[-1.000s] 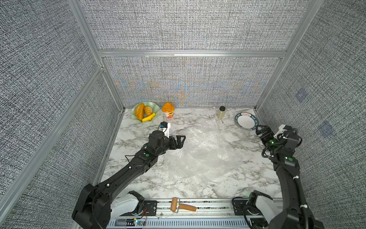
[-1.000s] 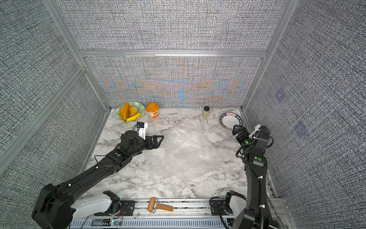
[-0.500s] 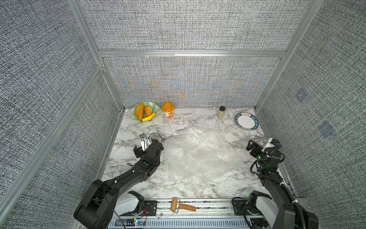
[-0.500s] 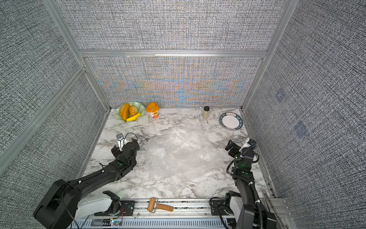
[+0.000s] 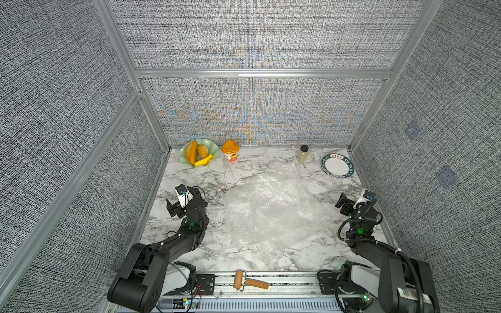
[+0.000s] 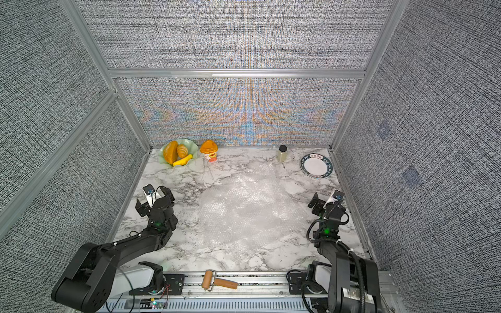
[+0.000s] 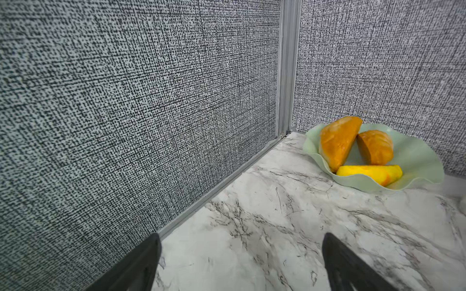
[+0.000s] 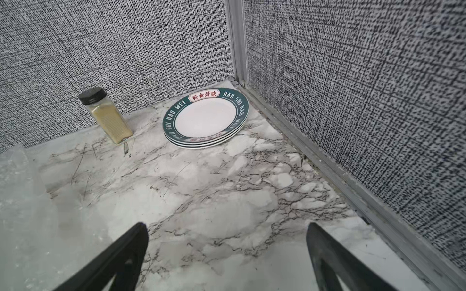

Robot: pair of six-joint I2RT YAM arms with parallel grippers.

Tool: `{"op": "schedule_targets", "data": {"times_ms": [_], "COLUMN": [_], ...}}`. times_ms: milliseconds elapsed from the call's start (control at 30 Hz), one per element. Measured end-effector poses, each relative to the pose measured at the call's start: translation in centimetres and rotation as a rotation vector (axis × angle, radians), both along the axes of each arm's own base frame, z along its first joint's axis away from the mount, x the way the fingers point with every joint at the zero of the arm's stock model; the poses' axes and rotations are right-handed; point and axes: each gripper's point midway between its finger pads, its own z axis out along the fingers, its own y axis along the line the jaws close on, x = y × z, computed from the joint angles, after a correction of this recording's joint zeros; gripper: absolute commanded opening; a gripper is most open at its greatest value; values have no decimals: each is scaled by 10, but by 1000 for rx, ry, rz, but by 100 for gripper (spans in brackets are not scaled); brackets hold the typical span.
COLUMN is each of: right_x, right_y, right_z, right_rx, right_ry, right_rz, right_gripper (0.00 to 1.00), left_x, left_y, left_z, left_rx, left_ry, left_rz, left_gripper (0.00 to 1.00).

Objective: Unpack dinner plates from bubble wrap
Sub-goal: Reset both arms

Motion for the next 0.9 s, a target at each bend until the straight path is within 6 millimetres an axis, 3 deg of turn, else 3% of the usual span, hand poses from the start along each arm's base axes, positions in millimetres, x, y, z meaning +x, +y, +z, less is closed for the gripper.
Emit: {"op": "schedule_targets", "data": {"times_ms": [167, 233, 333, 400, 500, 600, 767, 900], "right_x": [14, 18, 24, 28, 43, 50, 59, 65], "right_y": [16, 24, 36, 43, 50, 57, 61, 64], "right_z": [-16, -26, -36, -31, -8, -13, -11, -12], "right_rx": [-2, -14, -39, -62, -106, -125, -144, -145], "right_ry": [11, 22, 28, 20, -39, -12, 4, 26], "right_rz": [56, 86, 129, 155, 185, 217, 248, 272], "right_gripper": [99, 99, 99, 99, 99, 99, 99, 99], "left_x": [-5, -5, 7, 10, 11, 18, 26, 33], "left_y": [2, 0, -16, -20, -24, -25, -30, -29], "left_z": [-38, -45, -28, -20, -20, -18, -32, -25], "left_rx": [39, 59, 56, 58, 55, 50, 31, 19], "left_ry": [59, 60, -11, -46, -54, -64, -24, -48], "left_rz": [-85, -129, -242, -281, -322, -369, -423, -438], "left_gripper": [100, 100, 100, 100, 100, 100, 100, 99]}}
